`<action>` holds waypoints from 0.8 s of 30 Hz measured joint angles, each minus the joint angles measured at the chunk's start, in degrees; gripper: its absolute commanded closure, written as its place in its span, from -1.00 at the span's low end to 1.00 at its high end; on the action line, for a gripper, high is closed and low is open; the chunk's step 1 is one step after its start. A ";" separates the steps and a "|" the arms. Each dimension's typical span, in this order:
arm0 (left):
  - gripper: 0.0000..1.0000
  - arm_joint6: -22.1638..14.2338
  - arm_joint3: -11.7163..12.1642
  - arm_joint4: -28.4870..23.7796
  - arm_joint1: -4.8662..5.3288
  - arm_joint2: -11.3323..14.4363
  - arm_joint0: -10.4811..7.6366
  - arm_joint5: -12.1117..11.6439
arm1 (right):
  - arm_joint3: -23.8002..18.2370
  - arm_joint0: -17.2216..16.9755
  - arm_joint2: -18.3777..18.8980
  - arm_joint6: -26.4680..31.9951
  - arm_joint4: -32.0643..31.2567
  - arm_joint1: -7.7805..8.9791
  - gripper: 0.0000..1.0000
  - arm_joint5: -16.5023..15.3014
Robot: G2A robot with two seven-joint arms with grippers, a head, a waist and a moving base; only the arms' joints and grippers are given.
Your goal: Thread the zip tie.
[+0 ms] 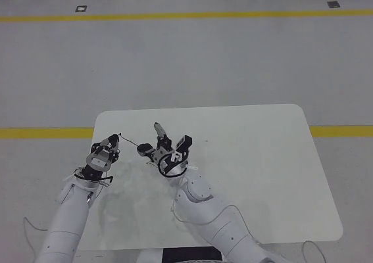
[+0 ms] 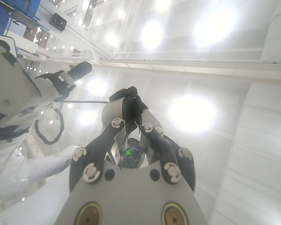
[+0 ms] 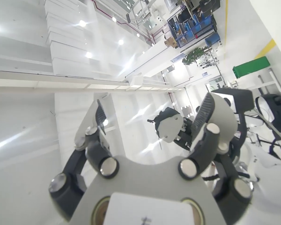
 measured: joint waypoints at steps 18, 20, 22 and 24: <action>1.00 -6.56 -6.51 -3.97 1.82 3.49 2.55 10.57 | -26.84 -14.59 14.86 -0.77 -16.72 3.16 -1.00 0.00; 1.00 -6.56 -8.58 -4.69 2.28 3.88 2.95 10.56 | -28.44 -15.15 15.56 -0.56 -16.97 3.13 -1.00 0.00; 1.00 -6.57 -10.65 -5.52 2.71 4.35 3.58 10.56 | -29.63 -15.54 16.04 -0.41 -17.19 3.08 -1.00 0.00; 1.00 -6.57 -12.95 -6.51 3.26 4.80 4.42 10.56 | -30.81 -15.90 16.42 -0.36 -17.57 3.00 -1.00 0.00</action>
